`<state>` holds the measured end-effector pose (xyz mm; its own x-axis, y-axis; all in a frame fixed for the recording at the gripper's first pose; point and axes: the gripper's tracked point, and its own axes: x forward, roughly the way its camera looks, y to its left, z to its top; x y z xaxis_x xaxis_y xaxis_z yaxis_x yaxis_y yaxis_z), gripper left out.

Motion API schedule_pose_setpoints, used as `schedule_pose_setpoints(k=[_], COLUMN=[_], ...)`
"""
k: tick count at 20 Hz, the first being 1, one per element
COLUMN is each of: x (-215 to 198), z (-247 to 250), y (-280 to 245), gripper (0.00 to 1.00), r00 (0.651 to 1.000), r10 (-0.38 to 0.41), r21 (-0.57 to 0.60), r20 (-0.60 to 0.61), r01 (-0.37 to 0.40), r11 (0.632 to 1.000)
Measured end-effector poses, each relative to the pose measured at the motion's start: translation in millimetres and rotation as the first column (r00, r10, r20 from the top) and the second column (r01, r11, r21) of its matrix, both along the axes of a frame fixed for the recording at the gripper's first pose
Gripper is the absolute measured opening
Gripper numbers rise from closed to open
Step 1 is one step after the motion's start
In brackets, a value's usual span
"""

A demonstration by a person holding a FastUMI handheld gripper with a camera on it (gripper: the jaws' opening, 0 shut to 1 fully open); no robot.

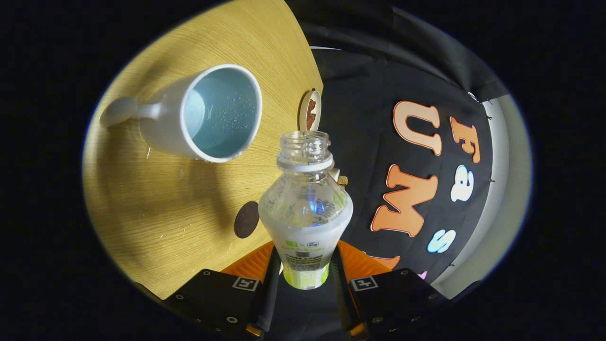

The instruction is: Take the bottle from table, then pour the juice into the cup, finally place the bottle on the coaster

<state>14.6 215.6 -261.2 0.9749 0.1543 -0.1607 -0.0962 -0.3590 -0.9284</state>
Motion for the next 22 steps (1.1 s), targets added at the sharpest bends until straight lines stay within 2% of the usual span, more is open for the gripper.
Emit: schedule_pose_setpoints(k=[22], x=[2], z=[9], y=[5], gripper=[0.55], r00=[0.998], r10=[0.062], r21=[-0.151], r20=[0.006], r01=[-0.061], r11=[0.987])
